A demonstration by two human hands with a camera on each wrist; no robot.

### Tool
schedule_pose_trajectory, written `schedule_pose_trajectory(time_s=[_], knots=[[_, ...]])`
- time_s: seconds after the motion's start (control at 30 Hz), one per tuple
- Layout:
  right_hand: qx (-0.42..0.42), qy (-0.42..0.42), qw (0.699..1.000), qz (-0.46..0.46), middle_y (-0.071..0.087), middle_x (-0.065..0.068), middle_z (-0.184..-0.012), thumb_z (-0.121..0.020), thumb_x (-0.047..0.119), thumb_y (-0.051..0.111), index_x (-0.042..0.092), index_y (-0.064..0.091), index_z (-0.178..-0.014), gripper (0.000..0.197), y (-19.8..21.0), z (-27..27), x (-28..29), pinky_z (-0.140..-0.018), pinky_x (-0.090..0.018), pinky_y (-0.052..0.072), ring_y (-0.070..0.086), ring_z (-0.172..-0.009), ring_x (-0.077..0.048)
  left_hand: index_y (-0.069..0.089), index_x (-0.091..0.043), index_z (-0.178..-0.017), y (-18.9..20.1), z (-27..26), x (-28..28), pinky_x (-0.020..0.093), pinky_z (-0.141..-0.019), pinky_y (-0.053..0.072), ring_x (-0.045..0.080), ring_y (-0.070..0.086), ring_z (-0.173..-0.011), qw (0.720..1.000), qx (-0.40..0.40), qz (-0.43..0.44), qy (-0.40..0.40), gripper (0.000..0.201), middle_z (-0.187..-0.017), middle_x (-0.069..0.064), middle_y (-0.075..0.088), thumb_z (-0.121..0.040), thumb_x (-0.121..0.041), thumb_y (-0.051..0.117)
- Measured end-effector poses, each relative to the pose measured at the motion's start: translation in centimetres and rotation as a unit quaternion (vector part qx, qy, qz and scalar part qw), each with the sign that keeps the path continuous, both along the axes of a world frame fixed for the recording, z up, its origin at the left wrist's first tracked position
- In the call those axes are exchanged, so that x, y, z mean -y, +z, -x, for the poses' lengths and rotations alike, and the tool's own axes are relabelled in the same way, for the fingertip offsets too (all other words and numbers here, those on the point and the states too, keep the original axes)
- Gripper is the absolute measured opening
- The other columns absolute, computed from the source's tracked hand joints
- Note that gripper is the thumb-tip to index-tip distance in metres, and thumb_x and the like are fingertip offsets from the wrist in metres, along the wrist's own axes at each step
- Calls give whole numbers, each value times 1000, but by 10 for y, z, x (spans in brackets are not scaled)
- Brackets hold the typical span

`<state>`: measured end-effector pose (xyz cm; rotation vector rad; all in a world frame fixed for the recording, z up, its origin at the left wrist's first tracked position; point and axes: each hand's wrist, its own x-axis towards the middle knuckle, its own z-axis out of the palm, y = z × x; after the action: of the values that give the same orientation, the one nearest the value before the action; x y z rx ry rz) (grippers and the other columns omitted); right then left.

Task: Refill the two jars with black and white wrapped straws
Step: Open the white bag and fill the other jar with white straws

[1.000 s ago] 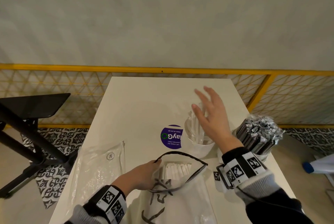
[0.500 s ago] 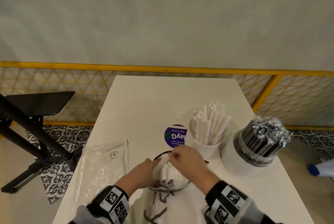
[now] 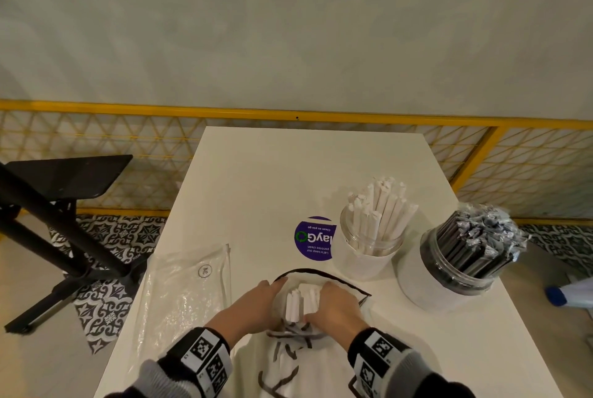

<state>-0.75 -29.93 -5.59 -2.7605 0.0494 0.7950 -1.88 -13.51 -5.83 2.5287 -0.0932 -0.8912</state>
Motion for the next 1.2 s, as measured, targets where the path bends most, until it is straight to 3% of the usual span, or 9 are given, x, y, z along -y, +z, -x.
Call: schedule_pose_trajectory(time_s=[0.23,0.33,0.4,0.53,0.67,0.8,0.93,1.03,1.2], knots=[[-20,28,998,-57,61,-9,-123,-90,38,52,10,53,-119,40,1,3,-3,-93,-31,43,56,-115,-26,16,-31,-145,1,0,0,29,-89,47,25,55,-110,1000,9,11,-1,88,-126,8,46,-75,-25,69],[-32,21,992,-124,60,-7,-120,-86,36,61,12,52,-117,41,4,2,1,-92,-29,43,57,-111,-24,17,-30,-145,-1,-1,0,30,-92,46,25,54,-112,1000,15,12,-2,85,-128,8,47,-77,-27,68],[-32,-9,980,-196,58,-4,-107,-78,29,71,17,50,-107,37,6,0,5,-90,-30,45,56,-99,-19,14,-30,-147,-4,-2,0,29,-93,46,22,53,-113,1000,13,10,4,89,-130,6,48,-76,-31,69],[-15,-87,933,-348,63,-4,-105,-73,17,74,18,54,-108,40,19,-8,13,-90,-33,50,60,-96,-18,6,-24,-150,-4,-2,3,28,-91,46,23,54,-113,1000,6,-11,15,92,-133,8,45,-80,-30,66],[43,-131,876,-462,68,-6,-104,-70,27,79,28,58,-103,40,53,-18,13,-94,-40,50,64,-98,-22,0,-22,-150,1,0,8,27,-85,48,23,57,-109,1000,7,-28,9,92,-134,9,42,-83,-21,63],[133,-133,838,-513,67,-8,-97,-77,19,76,30,54,-98,33,106,-24,18,-82,-36,52,64,-89,-20,-2,-21,-150,6,1,8,29,-96,45,24,52,-117,999,4,-34,0,92,-139,10,38,-84,-23,63],[231,-131,811,-521,67,-3,-102,-78,29,73,16,52,-118,47,168,-35,41,-79,-31,53,66,-89,-15,9,-20,-149,2,1,9,29,-90,48,25,56,-112,999,20,-42,-12,86,-133,11,45,-82,-22,62],[297,-131,765,-556,67,4,-82,-81,16,70,16,55,-105,28,211,-48,63,-67,-32,56,66,-71,-12,24,-20,-142,2,1,10,28,-83,49,25,59,-104,999,35,-32,-18,74,-121,10,53,-77,-22,62],[391,-133,710,-571,67,9,-69,-81,3,67,18,51,-95,26,250,-71,90,-66,-30,53,64,-68,-15,21,-21,-144,5,1,10,28,-86,50,25,60,-106,998,26,-49,-22,82,-126,10,51,-76,-21,67]])
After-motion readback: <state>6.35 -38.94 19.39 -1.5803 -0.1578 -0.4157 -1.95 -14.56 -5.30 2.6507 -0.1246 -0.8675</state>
